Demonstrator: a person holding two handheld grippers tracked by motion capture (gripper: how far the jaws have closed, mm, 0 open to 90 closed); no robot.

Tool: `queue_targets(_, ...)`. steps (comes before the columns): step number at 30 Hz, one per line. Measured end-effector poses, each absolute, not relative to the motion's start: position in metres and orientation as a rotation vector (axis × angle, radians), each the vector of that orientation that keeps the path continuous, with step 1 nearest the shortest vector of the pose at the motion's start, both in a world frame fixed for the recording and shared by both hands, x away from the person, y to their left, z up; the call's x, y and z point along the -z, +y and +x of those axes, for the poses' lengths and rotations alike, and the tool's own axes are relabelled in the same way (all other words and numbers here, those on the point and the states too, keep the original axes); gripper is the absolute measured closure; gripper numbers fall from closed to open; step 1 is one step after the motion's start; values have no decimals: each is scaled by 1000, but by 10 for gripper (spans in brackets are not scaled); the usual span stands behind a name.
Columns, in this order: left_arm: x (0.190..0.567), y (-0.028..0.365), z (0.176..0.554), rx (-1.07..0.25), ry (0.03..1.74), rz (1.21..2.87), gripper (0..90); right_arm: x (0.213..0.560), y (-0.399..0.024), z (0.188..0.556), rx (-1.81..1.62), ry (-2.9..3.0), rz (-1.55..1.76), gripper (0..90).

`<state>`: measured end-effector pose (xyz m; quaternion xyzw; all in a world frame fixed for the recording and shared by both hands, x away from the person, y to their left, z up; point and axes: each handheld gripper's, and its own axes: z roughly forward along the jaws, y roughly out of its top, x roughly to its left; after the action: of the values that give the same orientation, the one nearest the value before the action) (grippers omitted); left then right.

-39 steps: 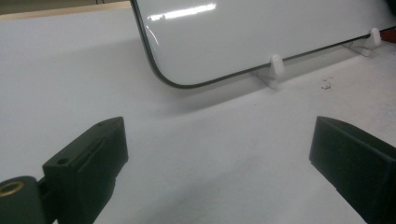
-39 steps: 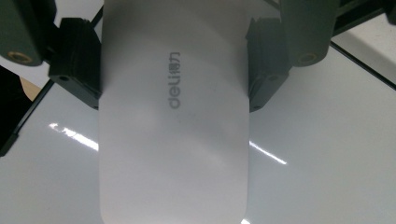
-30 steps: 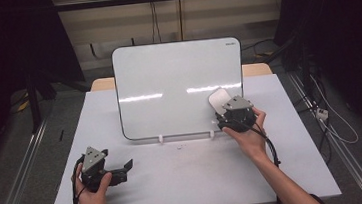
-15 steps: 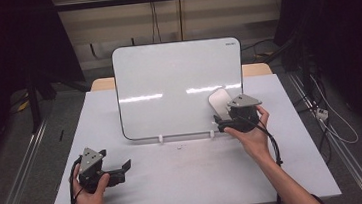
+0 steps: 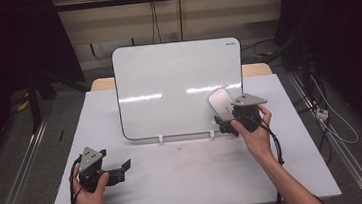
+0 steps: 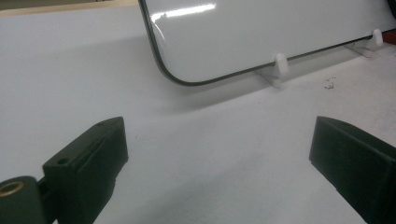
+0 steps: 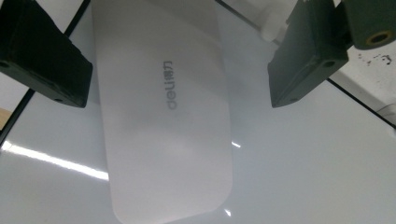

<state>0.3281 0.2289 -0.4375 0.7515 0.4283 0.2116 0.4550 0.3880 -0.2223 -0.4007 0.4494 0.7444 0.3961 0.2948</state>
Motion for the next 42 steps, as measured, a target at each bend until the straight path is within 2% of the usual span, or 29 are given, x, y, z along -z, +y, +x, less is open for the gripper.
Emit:
queue_targets(15,433,228,333,-527,1048,1845,43,400,-231,371,-1104,1938,1221,65)
queue_targets(34,432,229,335,-534,1059,1818,47,407,-258,331,-1141,1823,1260,80)
queue_targets(42,431,228,334,-536,1048,1819,46,419,-273,316,-1152,1788,1294,83)
